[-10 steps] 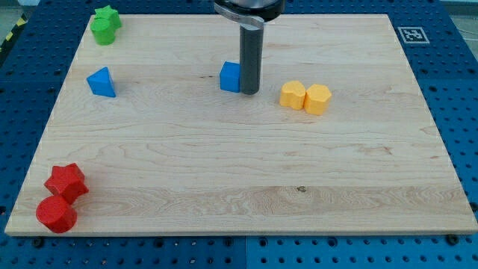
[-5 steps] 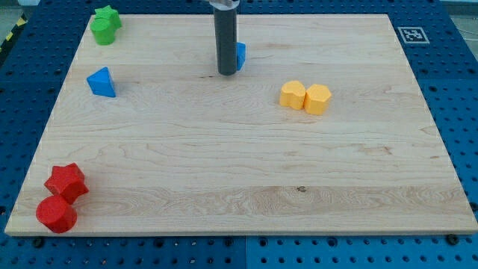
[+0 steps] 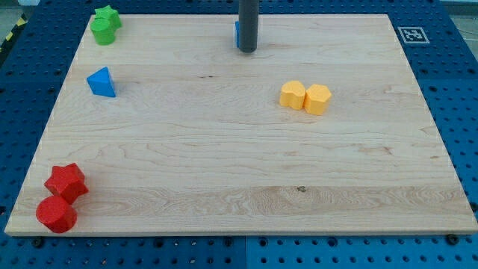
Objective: Move the blue cube towards top center side of the board
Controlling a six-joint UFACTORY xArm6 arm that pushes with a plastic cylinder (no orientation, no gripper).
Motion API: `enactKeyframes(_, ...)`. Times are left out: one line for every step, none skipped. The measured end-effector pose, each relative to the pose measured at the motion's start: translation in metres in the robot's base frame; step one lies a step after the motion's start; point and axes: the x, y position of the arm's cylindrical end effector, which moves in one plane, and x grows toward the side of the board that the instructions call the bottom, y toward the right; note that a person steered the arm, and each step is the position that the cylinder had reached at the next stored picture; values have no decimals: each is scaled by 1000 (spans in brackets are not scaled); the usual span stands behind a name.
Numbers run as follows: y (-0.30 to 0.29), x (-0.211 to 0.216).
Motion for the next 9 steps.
enactKeyframes(11, -3)
enactKeyframes(11, -22)
enactKeyframes(11, -23)
enactKeyframes(5, -23)
enactKeyframes(-9, -23)
enactKeyframes(-17, -23)
enactKeyframes(-30, -23)
enactKeyframes(-34, -12)
enactKeyframes(-45, 6)
